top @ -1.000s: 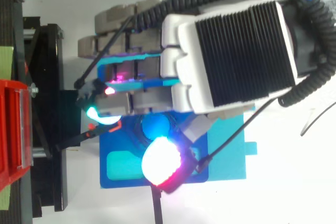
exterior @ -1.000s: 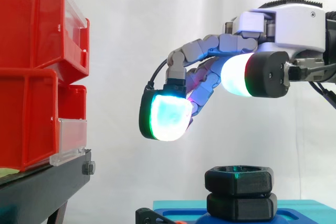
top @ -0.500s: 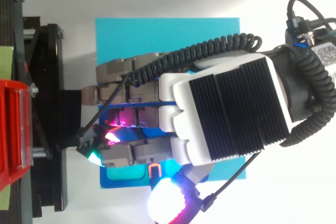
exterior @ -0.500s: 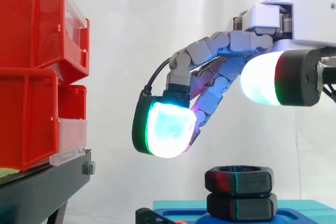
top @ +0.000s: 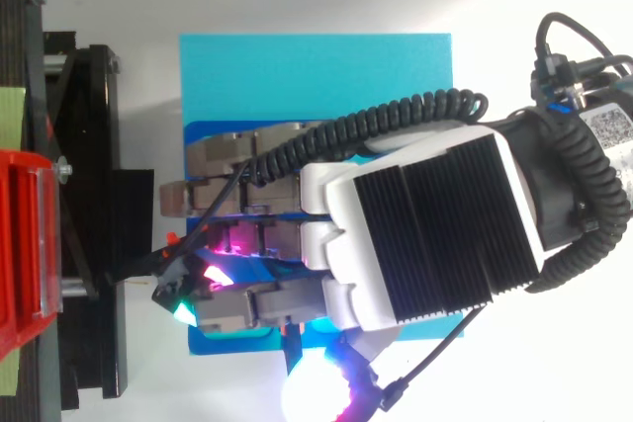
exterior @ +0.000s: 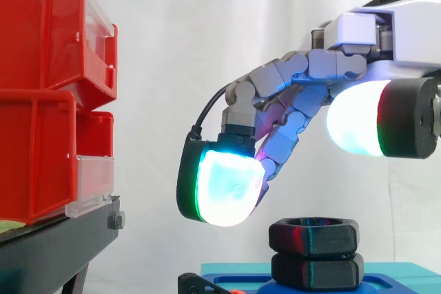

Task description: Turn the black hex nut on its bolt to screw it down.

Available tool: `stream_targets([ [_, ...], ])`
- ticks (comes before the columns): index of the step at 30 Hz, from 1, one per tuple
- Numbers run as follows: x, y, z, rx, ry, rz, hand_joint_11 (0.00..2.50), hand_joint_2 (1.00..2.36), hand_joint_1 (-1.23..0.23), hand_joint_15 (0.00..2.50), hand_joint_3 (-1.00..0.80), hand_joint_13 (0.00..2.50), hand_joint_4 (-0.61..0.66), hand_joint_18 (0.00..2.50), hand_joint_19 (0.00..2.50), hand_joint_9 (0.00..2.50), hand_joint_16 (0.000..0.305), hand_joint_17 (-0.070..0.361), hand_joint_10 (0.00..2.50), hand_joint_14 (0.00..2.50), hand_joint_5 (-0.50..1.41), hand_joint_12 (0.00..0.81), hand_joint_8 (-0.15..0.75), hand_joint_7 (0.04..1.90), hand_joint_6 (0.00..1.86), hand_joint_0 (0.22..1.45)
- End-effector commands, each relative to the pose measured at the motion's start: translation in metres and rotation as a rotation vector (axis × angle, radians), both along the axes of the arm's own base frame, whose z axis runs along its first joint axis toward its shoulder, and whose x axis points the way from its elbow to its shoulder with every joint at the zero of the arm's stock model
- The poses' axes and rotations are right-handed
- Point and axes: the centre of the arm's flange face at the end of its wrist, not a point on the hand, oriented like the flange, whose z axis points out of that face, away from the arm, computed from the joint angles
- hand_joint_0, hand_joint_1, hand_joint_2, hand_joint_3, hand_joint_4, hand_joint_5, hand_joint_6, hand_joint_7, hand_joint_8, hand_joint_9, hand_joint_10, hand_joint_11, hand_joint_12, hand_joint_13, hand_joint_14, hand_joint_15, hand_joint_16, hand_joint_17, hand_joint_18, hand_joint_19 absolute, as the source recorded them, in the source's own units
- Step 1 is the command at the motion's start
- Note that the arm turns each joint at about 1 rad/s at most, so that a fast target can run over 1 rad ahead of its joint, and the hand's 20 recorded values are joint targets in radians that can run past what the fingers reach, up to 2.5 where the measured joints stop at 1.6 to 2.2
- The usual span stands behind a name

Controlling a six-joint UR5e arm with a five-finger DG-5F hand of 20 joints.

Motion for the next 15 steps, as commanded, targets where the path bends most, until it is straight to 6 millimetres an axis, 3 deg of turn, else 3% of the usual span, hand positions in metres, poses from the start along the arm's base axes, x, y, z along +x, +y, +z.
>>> stream_targets([
  [1, -0.0017, 0.0001, -0.0051, -0.002, 0.009, -0.002, 0.02, 1.00, -0.17, 0.08, -0.50, 0.57, 0.14, 0.52, 0.35, 0.93, 0.041, 0.092, 0.00, 0.00, -0.03, 0.295, 0.227, 0.96, 0.50, 0.53],
  [15, -0.0035, -0.0097, -0.0085, -0.003, 0.006, -0.009, 0.03, 1.00, -0.18, 0.07, -0.50, 0.60, 0.09, 0.56, 0.34, 0.99, 0.040, 0.089, 0.00, 0.00, 0.00, 0.286, 0.214, 1.15, 0.50, 0.53],
])
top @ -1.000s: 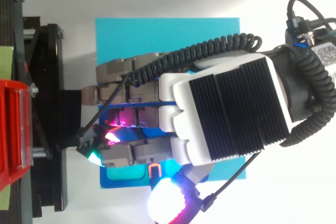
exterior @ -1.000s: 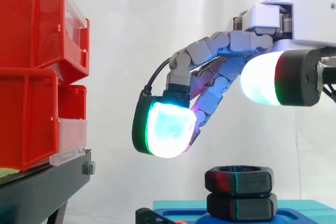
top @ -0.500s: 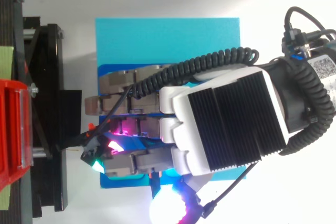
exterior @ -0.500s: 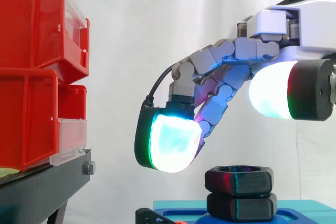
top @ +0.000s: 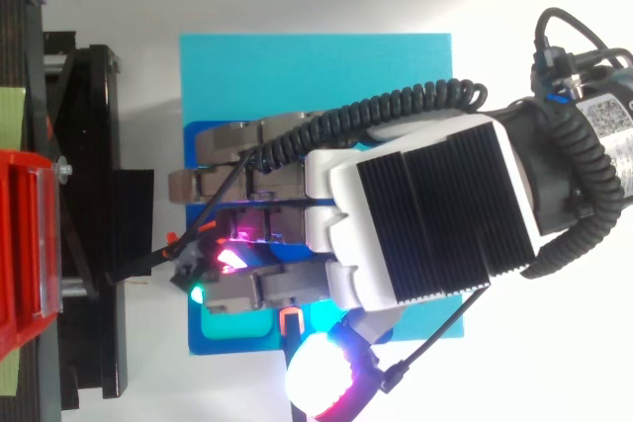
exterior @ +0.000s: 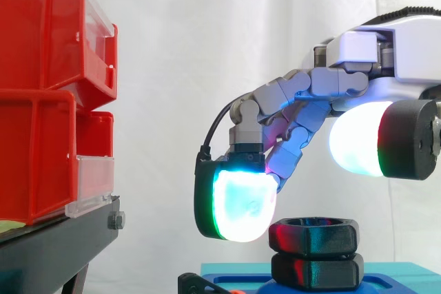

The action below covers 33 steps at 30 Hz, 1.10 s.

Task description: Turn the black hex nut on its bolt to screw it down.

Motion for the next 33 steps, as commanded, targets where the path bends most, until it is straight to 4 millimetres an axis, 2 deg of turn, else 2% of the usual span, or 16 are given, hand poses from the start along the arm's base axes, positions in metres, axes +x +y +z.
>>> stream_targets([
  [1, -0.001, -0.003, 0.000, -0.001, 0.002, -0.001, 0.04, 1.00, -0.18, 0.07, -0.50, 0.60, 0.07, 0.56, 0.34, 1.01, 0.040, 0.089, 0.00, 0.00, 0.01, 0.285, 0.218, 1.19, 0.50, 0.53],
  [9, -0.003, -0.018, 0.000, -0.007, -0.002, -0.004, 0.06, 1.00, -0.18, 0.08, -0.50, 0.63, 0.05, 0.58, 0.35, 1.04, 0.039, 0.087, 0.00, 0.00, 0.02, 0.284, 0.223, 1.31, 0.50, 0.53],
  [24, -0.008, -0.055, 0.000, -0.035, -0.019, -0.029, 0.06, 1.00, -0.19, 0.09, -0.50, 0.65, 0.07, 0.59, 0.35, 1.04, 0.039, 0.088, 0.00, 0.00, 0.02, 0.285, 0.224, 1.31, 0.50, 0.53],
  [30, -0.012, -0.070, 0.000, -0.041, -0.020, -0.016, 0.07, 1.00, -0.19, 0.10, -0.50, 0.66, 0.07, 0.60, 0.36, 1.04, 0.039, 0.088, 0.00, 0.00, 0.01, 0.286, 0.228, 1.29, 0.50, 0.53],
  [33, -0.012, -0.070, 0.001, -0.039, -0.022, -0.015, 0.07, 1.00, -0.19, 0.10, -0.50, 0.66, 0.11, 0.61, 0.37, 1.02, 0.039, 0.088, 0.00, 0.00, -0.01, 0.286, 0.234, 1.17, 0.50, 0.53],
])
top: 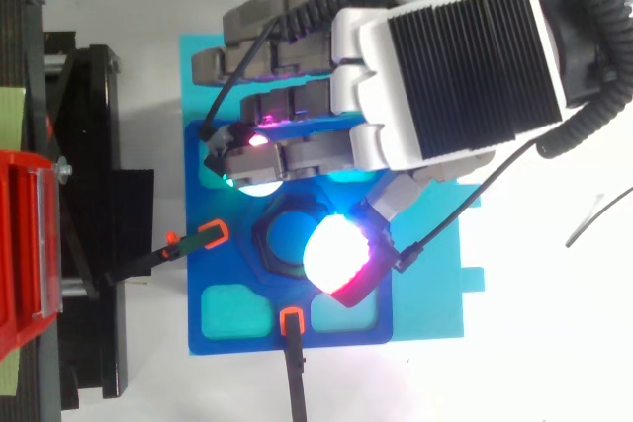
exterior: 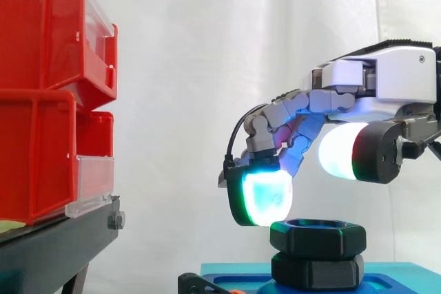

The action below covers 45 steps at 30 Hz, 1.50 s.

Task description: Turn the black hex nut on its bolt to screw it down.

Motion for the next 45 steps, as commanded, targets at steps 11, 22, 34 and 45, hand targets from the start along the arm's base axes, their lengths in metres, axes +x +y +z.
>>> stream_targets([
  [11, 0.008, 0.014, 0.018, 0.001, -0.028, 0.022, 0.06, 1.00, -0.18, 0.11, -0.50, 0.65, 0.11, 0.58, 0.37, 0.98, 0.040, 0.090, 0.00, 0.00, -0.05, 0.290, 0.231, 0.87, 0.50, 0.53],
  [22, 0.016, 0.047, 0.018, 0.002, -0.053, 0.040, 0.00, 1.00, -0.18, 0.09, -0.50, 0.64, 0.09, 0.58, 0.36, 0.94, 0.040, 0.090, 0.00, 0.00, -0.07, 0.284, 0.214, 0.72, 0.50, 0.53],
  [34, 0.014, 0.066, 0.000, 0.034, -0.031, 0.035, 0.00, 1.00, -0.18, 0.06, -0.50, 0.61, 0.08, 0.58, 0.33, 0.91, 0.040, 0.089, 0.00, 0.00, -0.07, 0.279, 0.217, 0.70, 0.50, 0.53],
  [45, 0.008, 0.062, -0.017, 0.032, -0.012, 0.033, 0.00, 1.00, -0.18, 0.08, -0.50, 0.60, 0.11, 0.57, 0.35, 0.92, 0.040, 0.090, 0.00, 0.00, -0.06, 0.283, 0.227, 0.84, 0.50, 0.53],
])
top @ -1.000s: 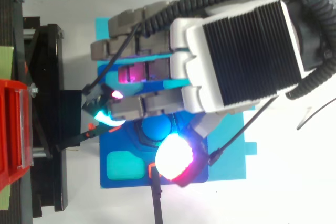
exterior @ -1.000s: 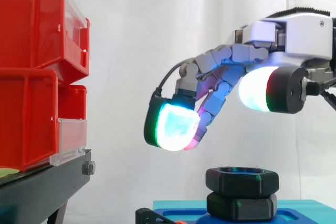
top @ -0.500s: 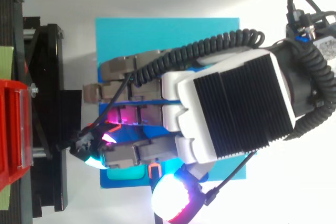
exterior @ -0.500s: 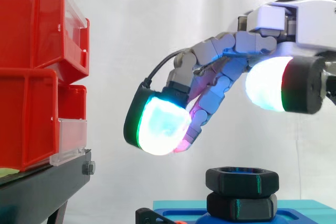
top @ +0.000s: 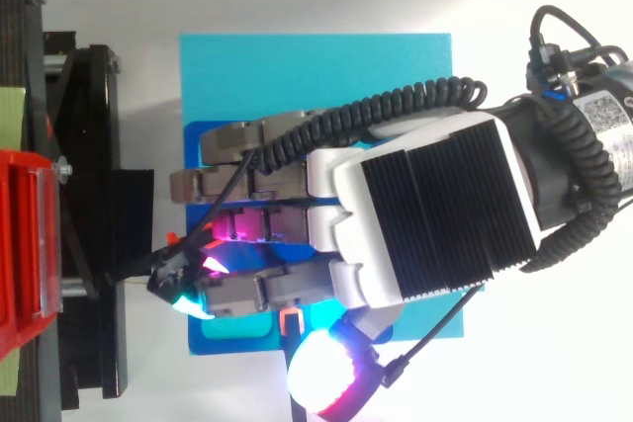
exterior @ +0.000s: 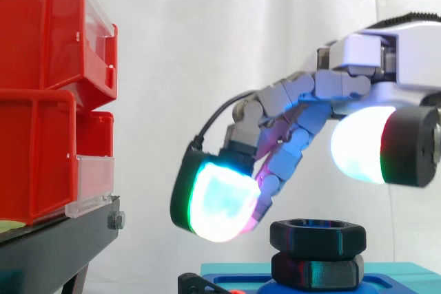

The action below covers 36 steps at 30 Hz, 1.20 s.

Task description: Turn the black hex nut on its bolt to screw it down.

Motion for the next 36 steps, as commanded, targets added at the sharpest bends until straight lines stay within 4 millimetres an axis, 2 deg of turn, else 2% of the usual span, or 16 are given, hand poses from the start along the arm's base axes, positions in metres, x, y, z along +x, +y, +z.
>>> stream_targets([
  [1, -0.003, -0.003, -0.007, -0.001, 0.006, 0.000, 0.00, 1.00, -0.18, 0.08, -0.50, 0.60, 0.11, 0.57, 0.35, 0.92, 0.040, 0.090, 0.00, 0.00, -0.06, 0.284, 0.228, 0.85, 0.50, 0.53],
  [7, -0.004, -0.012, -0.006, 0.000, 0.000, 0.001, 0.04, 1.00, -0.18, 0.08, -0.50, 0.60, 0.13, 0.57, 0.36, 0.94, 0.040, 0.090, 0.00, 0.00, -0.03, 0.284, 0.231, 1.05, 0.50, 0.53],
  [15, -0.006, -0.021, -0.007, -0.003, 0.003, 0.021, 0.05, 1.00, -0.18, 0.09, -0.50, 0.60, 0.09, 0.57, 0.36, 0.98, 0.040, 0.090, 0.00, 0.00, 0.01, 0.284, 0.237, 1.33, 0.50, 0.53],
  [17, -0.007, -0.025, -0.007, -0.003, 0.003, 0.017, 0.09, 1.00, -0.17, 0.08, -0.50, 0.61, 0.09, 0.58, 0.36, 1.03, 0.040, 0.090, 0.00, 0.00, 0.03, 0.283, 0.240, 1.48, 0.50, 0.53],
  [24, -0.009, -0.035, -0.006, -0.009, -0.001, 0.015, 0.13, 1.00, -0.14, 0.09, -0.50, 0.62, 0.07, 0.59, 0.36, 1.11, 0.040, 0.090, 0.00, 0.00, 0.02, 0.284, 0.236, 1.32, 0.60, 0.53],
  [36, -0.015, -0.066, -0.006, -0.022, -0.012, 0.005, 0.14, 1.00, -0.13, 0.09, -0.50, 0.64, 0.06, 0.59, 0.35, 1.16, 0.040, 0.090, 0.01, 0.00, 0.02, 0.286, 0.231, 1.31, 0.61, 0.53],
])
